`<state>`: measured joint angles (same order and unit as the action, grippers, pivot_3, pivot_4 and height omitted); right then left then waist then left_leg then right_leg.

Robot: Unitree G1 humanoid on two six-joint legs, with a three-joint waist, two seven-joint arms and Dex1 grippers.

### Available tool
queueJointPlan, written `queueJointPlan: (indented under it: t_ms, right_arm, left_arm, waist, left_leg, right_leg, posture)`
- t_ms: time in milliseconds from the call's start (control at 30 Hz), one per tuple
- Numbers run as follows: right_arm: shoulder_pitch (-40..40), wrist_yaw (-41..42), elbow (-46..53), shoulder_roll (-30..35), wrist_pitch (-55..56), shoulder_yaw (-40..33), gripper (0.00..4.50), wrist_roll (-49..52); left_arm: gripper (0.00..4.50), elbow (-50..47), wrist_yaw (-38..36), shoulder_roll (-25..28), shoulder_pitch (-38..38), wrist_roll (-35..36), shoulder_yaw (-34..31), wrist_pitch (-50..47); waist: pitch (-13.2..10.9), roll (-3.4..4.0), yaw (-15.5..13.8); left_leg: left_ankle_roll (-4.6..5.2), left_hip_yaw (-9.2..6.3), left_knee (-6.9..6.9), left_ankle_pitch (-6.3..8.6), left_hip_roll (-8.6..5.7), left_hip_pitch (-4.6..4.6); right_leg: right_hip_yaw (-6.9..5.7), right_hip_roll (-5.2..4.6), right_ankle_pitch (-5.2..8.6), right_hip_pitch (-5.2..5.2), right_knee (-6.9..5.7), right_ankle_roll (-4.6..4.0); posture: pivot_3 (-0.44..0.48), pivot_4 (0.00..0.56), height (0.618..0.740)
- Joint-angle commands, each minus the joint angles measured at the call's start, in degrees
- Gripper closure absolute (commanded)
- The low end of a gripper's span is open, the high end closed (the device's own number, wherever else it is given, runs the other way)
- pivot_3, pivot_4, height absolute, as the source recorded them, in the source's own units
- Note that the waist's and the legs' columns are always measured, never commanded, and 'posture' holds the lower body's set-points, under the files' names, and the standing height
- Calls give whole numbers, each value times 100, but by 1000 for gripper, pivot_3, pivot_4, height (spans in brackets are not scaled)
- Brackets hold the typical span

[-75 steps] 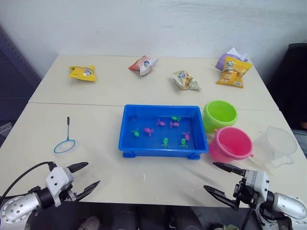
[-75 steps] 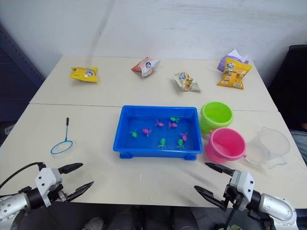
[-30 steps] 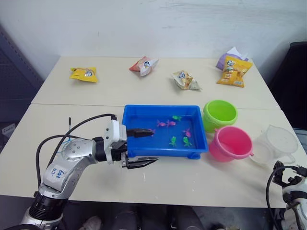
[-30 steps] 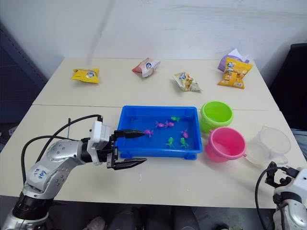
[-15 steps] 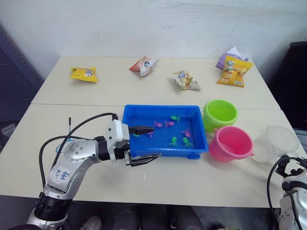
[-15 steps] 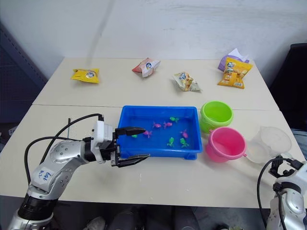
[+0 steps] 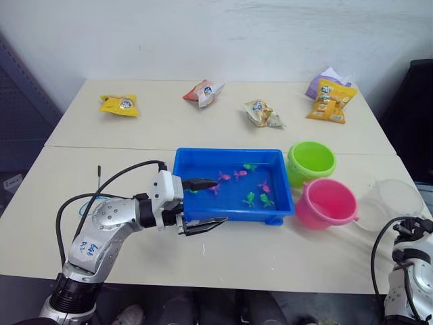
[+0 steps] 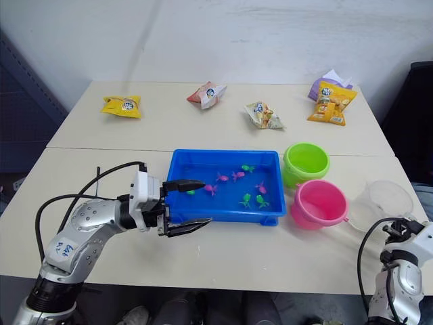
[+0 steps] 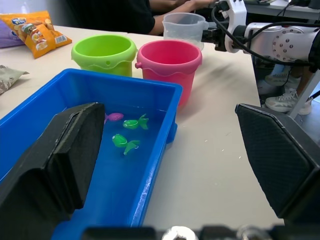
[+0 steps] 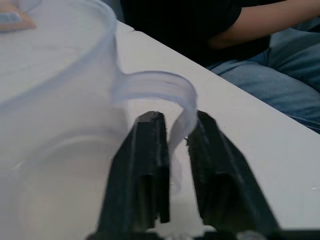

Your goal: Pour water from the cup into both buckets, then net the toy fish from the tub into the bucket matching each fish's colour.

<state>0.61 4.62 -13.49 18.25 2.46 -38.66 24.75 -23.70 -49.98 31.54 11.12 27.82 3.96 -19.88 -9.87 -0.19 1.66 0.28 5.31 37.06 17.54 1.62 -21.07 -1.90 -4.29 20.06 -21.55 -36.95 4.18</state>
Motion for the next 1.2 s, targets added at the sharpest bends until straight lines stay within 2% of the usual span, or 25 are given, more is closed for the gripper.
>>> queueJointPlan:
  t_ms: [33, 233, 367, 633, 800, 1200]
  right_arm:
    - [-67, 45, 144, 67, 177, -115, 4460, 47]
    - [-144, 86, 694, 189, 134, -221, 4460, 235]
    - [-392, 12, 1576, 301, -393, -257, 4460, 495]
    - [-1201, 363, 2903, 1214, -820, -117, 4460, -272]
    - [-1417, 655, 3189, 1689, -711, 74, 4460, -1009]
    - [-1372, 768, 3074, 2073, 48, 477, 4460, -2593]
  left_arm:
    - [0, -151, 48, -51, -71, -19, -7, 104]
    - [0, -123, 50, -56, -44, 11, -42, 84]
    - [0, 11, 2, -69, 49, 88, -109, 67]
    - [0, 401, -77, -416, 361, 265, -1, -144]
    - [0, 462, -139, -550, 478, 242, 112, -209]
    - [0, 563, -131, -674, 483, 81, 205, -36]
  waist:
    - [-1, -2, 0]
    - [-3, 1, -2]
    - [-6, 7, -4]
    - [-9, 4, -10]
    - [-10, 3, -9]
    - [-12, -2, -20]
  left_leg:
    - [0, -1, 0, 0, 1, 0]
    - [0, -1, -2, 0, 1, -1]
    - [0, -1, -2, 0, 1, -2]
    - [0, 0, -3, 0, 0, -3]
    - [-2, 1, -1, -1, 0, -2]
    - [-8, 2, 0, -5, 1, -3]
  right_leg:
    - [-1, 1, 0, 0, 0, 0]
    - [0, 0, 0, 0, 1, 0]
    - [-1, 0, 0, -1, 0, 0]
    - [1, 1, -1, -1, 6, 4]
    - [3, 6, -2, -1, 6, 8]
    - [6, 10, -2, -2, 8, 10]
  posture:
    - [0, 150, 738]
    - [0, 150, 738]
    - [0, 150, 738]
    - [0, 150, 738]
    - [0, 150, 738]
    - [0, 150, 738]
